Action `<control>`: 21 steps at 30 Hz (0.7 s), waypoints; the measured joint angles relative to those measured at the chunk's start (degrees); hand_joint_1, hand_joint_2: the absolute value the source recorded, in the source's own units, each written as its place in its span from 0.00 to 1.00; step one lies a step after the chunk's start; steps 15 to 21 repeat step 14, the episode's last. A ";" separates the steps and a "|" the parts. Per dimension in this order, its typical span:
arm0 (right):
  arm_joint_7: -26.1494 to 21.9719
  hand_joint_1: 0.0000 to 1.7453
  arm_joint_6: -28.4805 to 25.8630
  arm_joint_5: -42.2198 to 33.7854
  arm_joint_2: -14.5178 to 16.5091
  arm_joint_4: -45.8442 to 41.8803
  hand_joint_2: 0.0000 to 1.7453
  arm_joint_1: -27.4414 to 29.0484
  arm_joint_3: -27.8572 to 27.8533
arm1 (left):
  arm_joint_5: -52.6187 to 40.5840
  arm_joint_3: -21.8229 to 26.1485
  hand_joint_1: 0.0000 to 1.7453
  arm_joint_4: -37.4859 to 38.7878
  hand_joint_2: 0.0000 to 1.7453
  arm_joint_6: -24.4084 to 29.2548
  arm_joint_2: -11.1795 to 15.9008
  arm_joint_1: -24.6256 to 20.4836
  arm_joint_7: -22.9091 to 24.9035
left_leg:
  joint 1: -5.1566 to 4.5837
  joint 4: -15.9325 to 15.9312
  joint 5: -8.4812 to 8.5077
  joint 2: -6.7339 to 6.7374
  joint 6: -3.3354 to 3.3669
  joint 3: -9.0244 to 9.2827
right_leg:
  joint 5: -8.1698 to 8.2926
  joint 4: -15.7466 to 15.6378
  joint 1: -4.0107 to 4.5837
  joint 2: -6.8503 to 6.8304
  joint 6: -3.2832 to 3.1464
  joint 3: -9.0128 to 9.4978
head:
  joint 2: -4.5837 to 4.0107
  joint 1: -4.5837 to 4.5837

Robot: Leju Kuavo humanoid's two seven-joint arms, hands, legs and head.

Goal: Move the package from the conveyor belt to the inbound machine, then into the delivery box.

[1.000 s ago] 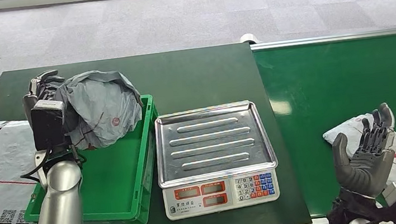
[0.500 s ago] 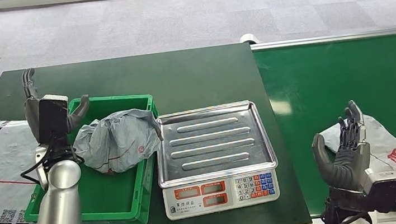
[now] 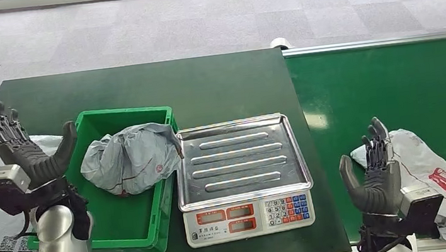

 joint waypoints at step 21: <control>0.32 0.00 7.92 -3.40 -1.12 5.28 1.00 -2.59 2.53 | 9.52 -7.33 0.00 -5.55 1.00 -18.93 -1.46 8.63 0.03 | 0.00 0.00 -0.01 0.01 0.01 0.04 | 0.00 0.00 0.01 0.03 0.01 0.03 | 0.00 -0.01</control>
